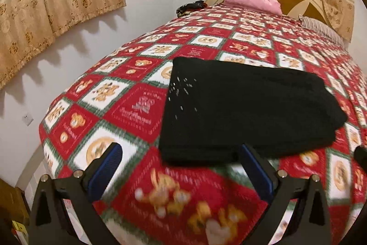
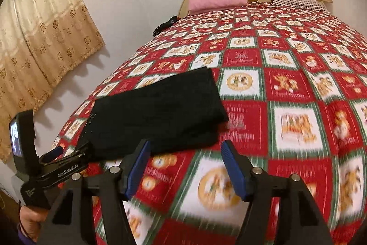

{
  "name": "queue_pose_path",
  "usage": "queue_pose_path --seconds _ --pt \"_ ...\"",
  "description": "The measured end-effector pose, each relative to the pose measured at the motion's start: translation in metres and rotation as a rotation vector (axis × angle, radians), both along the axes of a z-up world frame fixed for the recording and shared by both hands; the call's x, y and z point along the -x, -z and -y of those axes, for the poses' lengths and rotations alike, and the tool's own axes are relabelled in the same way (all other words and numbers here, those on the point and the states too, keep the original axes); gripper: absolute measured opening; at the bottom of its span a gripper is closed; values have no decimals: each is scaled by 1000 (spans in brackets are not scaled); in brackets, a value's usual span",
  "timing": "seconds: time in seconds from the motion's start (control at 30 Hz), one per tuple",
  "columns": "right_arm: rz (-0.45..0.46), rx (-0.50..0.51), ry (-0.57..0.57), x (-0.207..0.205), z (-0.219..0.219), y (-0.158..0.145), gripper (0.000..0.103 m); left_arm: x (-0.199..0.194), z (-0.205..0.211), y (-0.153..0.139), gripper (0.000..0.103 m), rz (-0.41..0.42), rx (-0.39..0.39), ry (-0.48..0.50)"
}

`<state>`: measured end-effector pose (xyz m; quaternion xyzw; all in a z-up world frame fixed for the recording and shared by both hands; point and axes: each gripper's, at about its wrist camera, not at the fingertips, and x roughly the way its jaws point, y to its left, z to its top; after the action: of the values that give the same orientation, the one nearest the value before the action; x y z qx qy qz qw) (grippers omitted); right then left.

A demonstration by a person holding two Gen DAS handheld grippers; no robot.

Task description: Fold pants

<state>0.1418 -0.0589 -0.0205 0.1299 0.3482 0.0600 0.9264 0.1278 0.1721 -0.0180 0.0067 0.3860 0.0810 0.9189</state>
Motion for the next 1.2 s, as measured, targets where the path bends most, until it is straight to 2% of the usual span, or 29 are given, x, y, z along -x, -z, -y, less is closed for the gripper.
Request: queue_pose_path --seconds 0.17,0.3,0.4,0.5,0.6,0.77,1.2 --pt "34 81 25 39 -12 -4 66 40 6 -11 103 65 20 1" --pt "91 118 57 71 -20 -15 66 70 11 -22 103 120 -19 22" --pt "160 126 60 90 -28 -29 66 87 11 -31 103 162 -33 24" --pt "239 134 71 107 -33 -47 67 98 9 -40 103 185 -13 24" --pt "324 140 85 124 -35 -64 77 104 10 -47 103 203 -4 30" --pt "420 161 113 143 -34 -82 78 111 14 -54 103 230 -12 32" --pt "372 104 132 136 -17 -73 78 113 27 -53 103 224 -82 28"
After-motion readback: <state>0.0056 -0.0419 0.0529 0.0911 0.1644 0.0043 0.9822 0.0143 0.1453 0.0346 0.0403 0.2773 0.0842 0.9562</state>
